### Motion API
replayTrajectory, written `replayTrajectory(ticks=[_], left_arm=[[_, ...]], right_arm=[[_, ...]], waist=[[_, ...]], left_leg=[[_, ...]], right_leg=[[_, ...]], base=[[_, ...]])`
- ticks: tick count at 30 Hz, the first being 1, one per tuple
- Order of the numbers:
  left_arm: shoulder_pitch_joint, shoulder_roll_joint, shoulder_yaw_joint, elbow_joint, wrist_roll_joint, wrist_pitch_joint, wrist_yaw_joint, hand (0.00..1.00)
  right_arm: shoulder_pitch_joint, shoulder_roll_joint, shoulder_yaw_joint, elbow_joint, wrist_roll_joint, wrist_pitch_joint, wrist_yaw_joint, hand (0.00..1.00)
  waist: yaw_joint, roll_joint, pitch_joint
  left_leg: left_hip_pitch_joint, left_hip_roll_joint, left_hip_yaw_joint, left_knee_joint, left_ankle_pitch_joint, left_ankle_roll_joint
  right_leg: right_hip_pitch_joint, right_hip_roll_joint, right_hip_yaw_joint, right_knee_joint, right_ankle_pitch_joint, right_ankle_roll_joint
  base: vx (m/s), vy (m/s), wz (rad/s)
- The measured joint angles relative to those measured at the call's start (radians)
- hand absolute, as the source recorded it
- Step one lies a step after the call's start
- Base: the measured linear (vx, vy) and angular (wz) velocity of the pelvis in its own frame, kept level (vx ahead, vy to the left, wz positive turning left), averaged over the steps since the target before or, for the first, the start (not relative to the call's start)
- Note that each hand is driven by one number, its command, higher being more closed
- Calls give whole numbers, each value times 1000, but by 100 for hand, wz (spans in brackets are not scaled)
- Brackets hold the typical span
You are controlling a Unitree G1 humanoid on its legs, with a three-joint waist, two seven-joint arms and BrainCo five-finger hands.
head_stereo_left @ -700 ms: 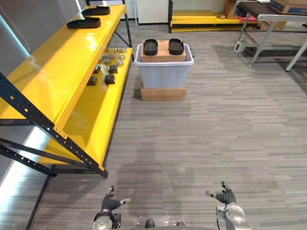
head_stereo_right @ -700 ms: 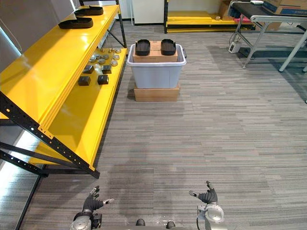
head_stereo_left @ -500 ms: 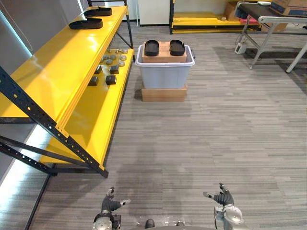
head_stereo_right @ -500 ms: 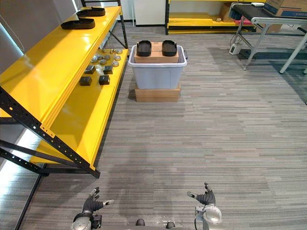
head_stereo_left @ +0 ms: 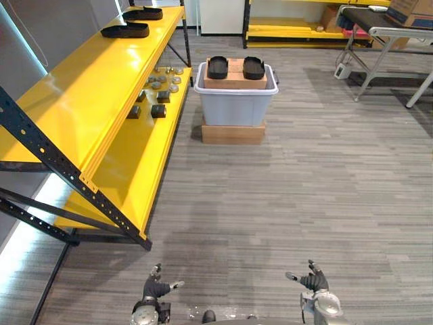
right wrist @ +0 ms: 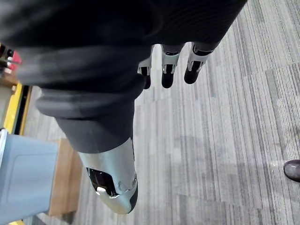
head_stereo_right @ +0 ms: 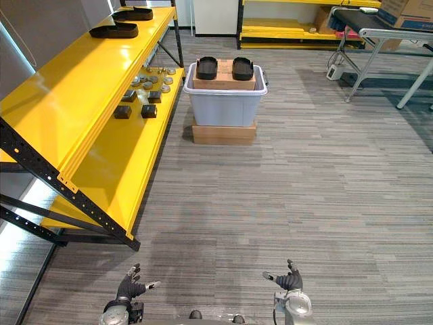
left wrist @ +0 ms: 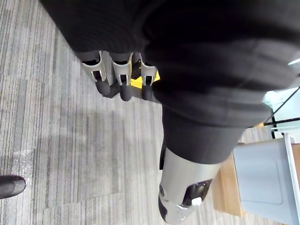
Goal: Walk over and take plastic housings, then place them on the shelf
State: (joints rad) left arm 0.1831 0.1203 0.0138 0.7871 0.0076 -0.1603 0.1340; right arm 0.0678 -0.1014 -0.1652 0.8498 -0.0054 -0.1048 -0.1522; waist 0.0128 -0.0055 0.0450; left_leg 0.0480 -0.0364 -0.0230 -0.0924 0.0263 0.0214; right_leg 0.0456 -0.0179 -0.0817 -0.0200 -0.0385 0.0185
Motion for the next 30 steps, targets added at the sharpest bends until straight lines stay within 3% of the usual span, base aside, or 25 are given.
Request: replayTrajectory(ticks=[5, 8, 11, 13, 14, 16, 18, 22, 24, 25, 26, 27, 28, 29, 30], left_arm=[[1, -1, 31, -7, -2, 0, 1, 0], [4, 2, 40, -44, -18, 2, 2, 0], [13, -1, 47, -54, -36, 3, 2, 0], [13, -4, 47, -84, -37, 4, 2, 0], [6, -3, 53, -98, -39, 4, 2, 0], [4, 0, 59, -105, -46, 4, 3, 0], [-11, 12, 59, -112, -47, 5, 4, 0], [-41, 9, 58, -111, -69, 5, 12, 0], [-71, 11, 58, -110, -79, 4, 25, 0], [-75, 14, 58, -110, -79, 4, 26, 0], [-81, 15, 58, -110, -79, 4, 28, 0], [-91, 8, 56, -110, -78, 3, 32, 0], [-97, 1, 47, -108, -77, 1, 43, 0], [-97, 1, 42, -108, -77, 0, 44, 0], [-91, -6, 35, -102, -77, 1, 43, 0]], right_arm=[[-7, -2, -5, -2, 6, 0, 0, 0], [-36, -6, -25, -2, 8, 3, -2, 0], [-79, -19, -25, -5, 14, 4, -3, 0], [-90, -34, -26, -15, 16, 4, -5, 0], [-90, -40, -25, -13, 17, 6, -7, 0], [-97, -37, -24, -13, 17, 6, -7, 0], [-109, -35, -21, -13, 17, 7, -7, 0], [-156, -53, 9, -13, 17, 7, -9, 0], [-176, -63, 22, -15, 17, 8, -21, 0], [-175, -64, 22, -17, 16, 8, -22, 0], [-170, -64, 21, -19, 16, 10, -22, 0], [-156, -67, 20, -35, 16, 17, -23, 0], [-147, -71, 22, -66, 14, 18, -22, 0], [-146, -71, 22, -74, 13, 18, -22, 0], [-151, -72, 22, -79, 10, 18, -20, 0]], waist=[[1, -5, 4], [7, -9, 22], [5, 11, 32], [4, 31, 43], [6, 31, 54], [9, 32, 67], [8, 29, 93], [4, 38, 126], [1, 30, 148], [-1, 21, 151], [-6, 6, 151], [-19, 5, 148], [-30, 19, 142], [-29, 23, 144], [-26, 32, 144]], left_leg=[[-25, 0, 2, 10, -8, -1], [-84, -2, 23, 110, -61, 9], [-146, 6, 53, 260, -154, 21], [-182, 6, 57, 343, -221, 30], [-192, 0, 76, 400, -257, 42], [-180, -1, 83, 412, -269, 53], [-142, -1, 82, 400, -284, 59], [-94, 34, 79, 365, -305, 43], [-22, 53, 66, 301, -313, 18], [-5, 51, 56, 290, -318, 9], [19, 48, 38, 278, -330, -10], [41, 61, 0, 277, -354, -43], [45, 91, -31, 289, -375, -71], [39, 103, -40, 309, -376, -73], [4, 127, -55, 428, -374, -103]], right_leg=[[-28, 0, 5, 2, -1, 2], [-51, -3, 26, 22, -4, 6], [-72, -1, 58, 60, -28, 32], [-114, -4, 59, 159, -89, 51], [-175, -23, 61, 317, -159, 78], [-225, -33, 51, 434, -177, 100], [-291, -59, -17, 534, -209, 91], [-371, -40, -65, 430, -192, 90], [-422, -24, -67, 250, -63, 84], [-429, -31, -61, 219, -34, 84], [-441, -42, -51, 207, 4, 73], [-463, -51, -66, 273, 64, 38], [-489, -48, -104, 386, 34, -24], [-501, -46, -116, 431, -7, -34], [-491, -31, -137, 481, -72, -68]], base=[[-6, -1, 0], [27, 11, -18], [40, 50, -33], [44, 95, -18], [73, 112, -12], [102, 93, -13], [174, 75, -6], [227, -3, -8], [317, -75, 14], [388, -150, 44], [437, -224, 70], [558, -321, 90], [494, -299, 76], [595, -375, 47], [601, -373, 21]])
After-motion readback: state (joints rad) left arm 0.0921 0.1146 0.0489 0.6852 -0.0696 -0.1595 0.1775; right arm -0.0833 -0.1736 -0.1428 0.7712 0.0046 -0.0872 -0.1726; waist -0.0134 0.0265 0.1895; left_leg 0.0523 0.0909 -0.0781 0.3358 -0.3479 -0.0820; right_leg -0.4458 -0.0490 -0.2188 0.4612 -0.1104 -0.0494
